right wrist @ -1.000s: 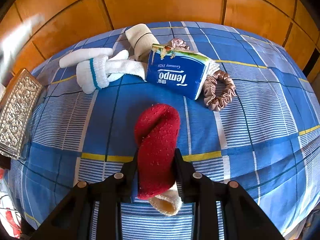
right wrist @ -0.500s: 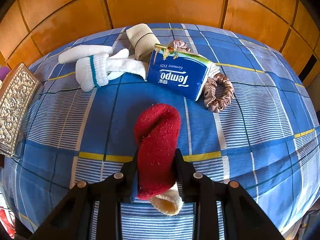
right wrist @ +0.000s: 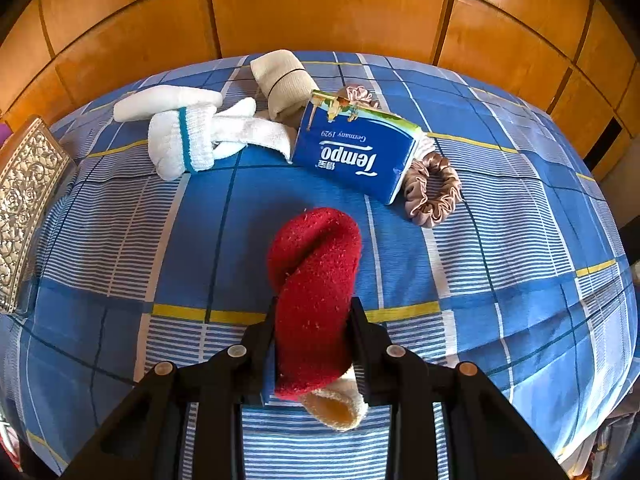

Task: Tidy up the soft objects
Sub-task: 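Carry the plastic packet with the left tool into the gold tray and release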

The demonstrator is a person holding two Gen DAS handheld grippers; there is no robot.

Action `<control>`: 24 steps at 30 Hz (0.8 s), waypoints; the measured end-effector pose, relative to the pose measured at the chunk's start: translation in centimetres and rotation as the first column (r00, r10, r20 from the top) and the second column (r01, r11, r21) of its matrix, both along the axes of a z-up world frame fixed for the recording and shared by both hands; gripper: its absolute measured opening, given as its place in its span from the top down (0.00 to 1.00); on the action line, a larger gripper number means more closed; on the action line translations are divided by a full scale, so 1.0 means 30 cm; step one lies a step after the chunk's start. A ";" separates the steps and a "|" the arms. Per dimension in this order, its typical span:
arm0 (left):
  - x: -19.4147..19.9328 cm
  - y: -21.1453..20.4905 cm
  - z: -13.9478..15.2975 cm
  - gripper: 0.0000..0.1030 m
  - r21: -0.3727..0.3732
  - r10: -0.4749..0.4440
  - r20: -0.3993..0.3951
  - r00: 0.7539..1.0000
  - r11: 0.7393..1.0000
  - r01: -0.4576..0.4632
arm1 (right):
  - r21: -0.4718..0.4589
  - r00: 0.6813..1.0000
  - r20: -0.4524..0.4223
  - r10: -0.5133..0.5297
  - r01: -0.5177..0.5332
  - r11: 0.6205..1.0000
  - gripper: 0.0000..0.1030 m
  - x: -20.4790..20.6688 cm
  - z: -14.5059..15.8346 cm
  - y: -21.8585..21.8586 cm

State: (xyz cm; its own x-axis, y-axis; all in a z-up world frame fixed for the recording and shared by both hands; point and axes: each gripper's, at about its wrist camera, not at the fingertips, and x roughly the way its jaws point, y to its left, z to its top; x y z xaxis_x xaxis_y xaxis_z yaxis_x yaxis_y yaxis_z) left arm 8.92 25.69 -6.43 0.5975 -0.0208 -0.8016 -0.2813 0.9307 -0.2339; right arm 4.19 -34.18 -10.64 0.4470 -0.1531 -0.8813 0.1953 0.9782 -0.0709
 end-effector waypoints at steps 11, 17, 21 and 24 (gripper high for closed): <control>0.131 -0.065 -0.155 0.41 -0.005 -0.005 -0.112 0.994 1.000 0.005 | -0.030 1.000 -0.008 -0.025 0.025 0.999 0.72 0.001 0.000 0.013; 0.075 -0.065 -0.097 0.26 0.033 0.041 -0.038 0.998 0.999 -0.040 | -0.038 0.999 -0.002 -0.037 0.037 0.999 0.72 -0.001 -0.001 0.016; 0.001 -0.085 -0.029 0.25 0.060 0.032 0.040 0.999 0.998 -0.034 | -0.035 0.999 0.009 -0.048 0.048 0.998 0.72 -0.005 -0.001 0.015; -0.058 -0.109 0.019 0.22 0.068 0.014 0.095 0.995 0.997 -0.020 | -0.031 0.998 0.019 -0.061 0.062 0.998 0.72 -0.010 0.000 0.016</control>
